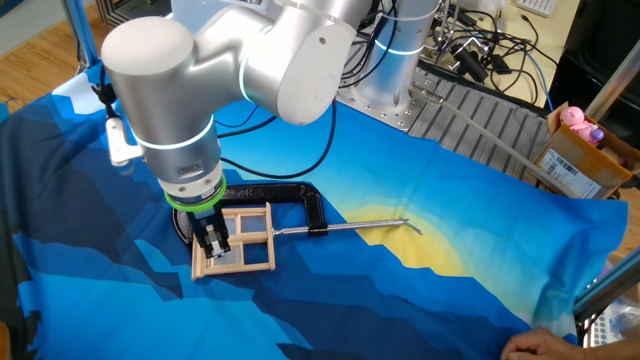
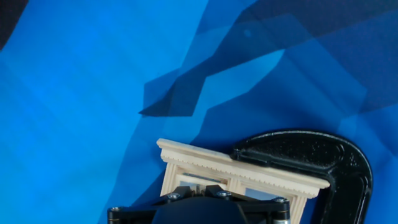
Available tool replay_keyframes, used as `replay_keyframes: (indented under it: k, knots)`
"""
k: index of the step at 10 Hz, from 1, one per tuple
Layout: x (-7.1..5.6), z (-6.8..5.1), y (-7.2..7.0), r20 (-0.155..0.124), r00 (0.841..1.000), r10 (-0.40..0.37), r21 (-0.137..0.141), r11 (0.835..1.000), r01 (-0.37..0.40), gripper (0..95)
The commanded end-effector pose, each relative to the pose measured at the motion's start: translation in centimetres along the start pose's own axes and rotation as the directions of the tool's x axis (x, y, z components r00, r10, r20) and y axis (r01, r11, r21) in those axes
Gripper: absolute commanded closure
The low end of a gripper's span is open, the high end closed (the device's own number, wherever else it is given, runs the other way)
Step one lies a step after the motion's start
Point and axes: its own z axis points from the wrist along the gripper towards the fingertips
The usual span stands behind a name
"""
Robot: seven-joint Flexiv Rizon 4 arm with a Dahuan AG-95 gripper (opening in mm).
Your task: Open a sliding window
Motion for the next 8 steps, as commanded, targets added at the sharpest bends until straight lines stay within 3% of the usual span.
replay_keyframes:
  k: [1, 8]
  knots:
    - [-0.4, 0.0, -0.2, 0.004, 1.0, -0.007, -0.004, 1.0, 0.007, 95.0]
    - [-1.5, -0.4, -0.1, -0.001, 1.0, -0.022, 0.002, 1.0, 0.022, 95.0]
